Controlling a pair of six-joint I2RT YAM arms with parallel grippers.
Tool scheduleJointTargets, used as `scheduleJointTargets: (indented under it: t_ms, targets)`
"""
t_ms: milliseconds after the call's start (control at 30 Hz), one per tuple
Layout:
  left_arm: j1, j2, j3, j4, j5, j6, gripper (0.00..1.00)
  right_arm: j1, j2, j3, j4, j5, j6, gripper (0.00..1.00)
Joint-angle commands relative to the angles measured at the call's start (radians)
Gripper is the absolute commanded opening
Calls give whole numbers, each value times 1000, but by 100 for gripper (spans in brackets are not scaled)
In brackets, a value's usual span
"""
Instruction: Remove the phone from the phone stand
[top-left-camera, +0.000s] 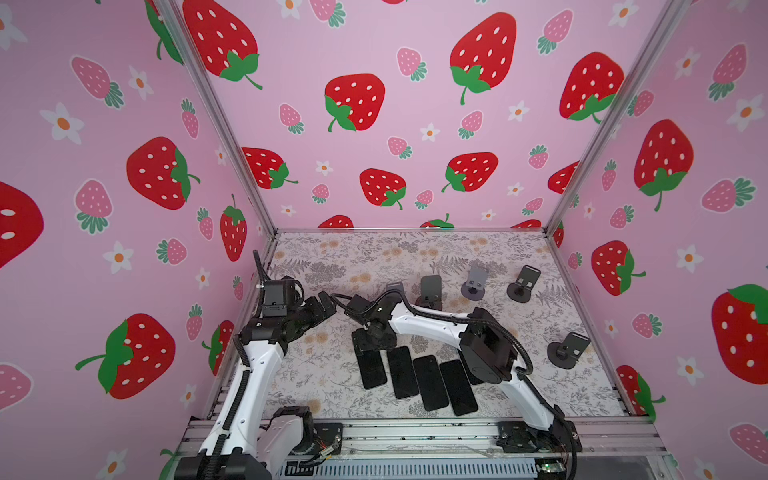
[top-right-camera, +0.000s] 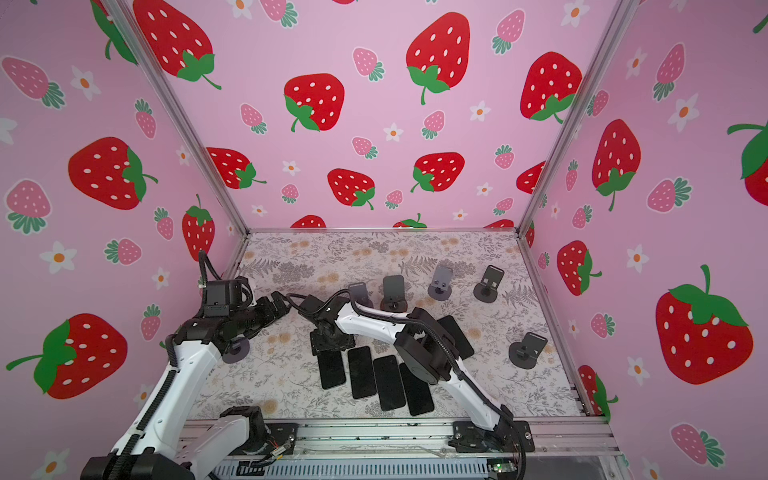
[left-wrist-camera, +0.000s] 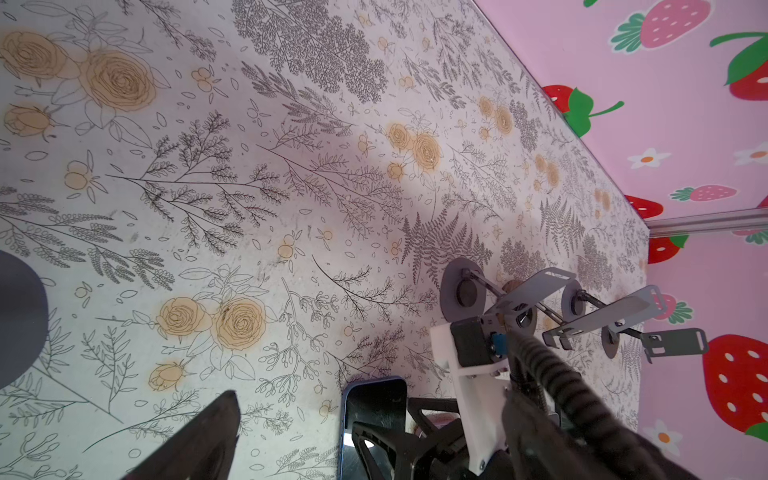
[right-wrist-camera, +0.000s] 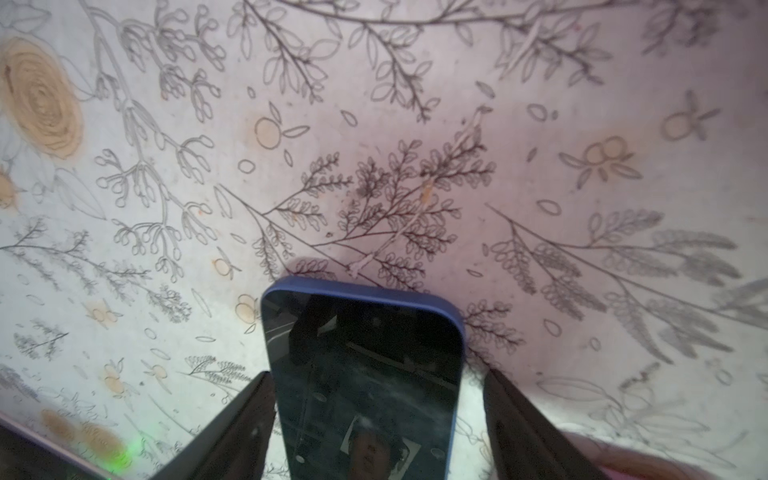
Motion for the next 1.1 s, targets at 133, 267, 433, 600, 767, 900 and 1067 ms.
scheduleJointTargets:
  t_ms: [133, 267, 433, 600, 767, 900, 1067]
  targets:
    - [7, -12, -44, 88, 4, -114, 100, 28, -192, -47, 74, 222, -50, 100]
    - [5, 6, -34, 119, 15, -135, 99, 26, -327, -154, 173, 356, -97, 100]
    - [-1, 19, -2, 141, -53, -105, 99, 8, -548, -395, 423, 509, -240, 100]
    - [0, 48, 10, 175, -146, 12, 99, -3, -768, -662, 696, 799, -419, 100]
    - [-4, 87, -31, 276, -333, 63, 99, -32, -941, -971, 1108, 1069, -721, 100]
    - [-25, 90, -127, 479, -410, 149, 99, -189, -1058, -1163, 1293, 991, -794, 100]
    - [-44, 101, -211, 665, -462, 258, 99, -416, -1099, -1260, 1294, 1060, -768, 100]
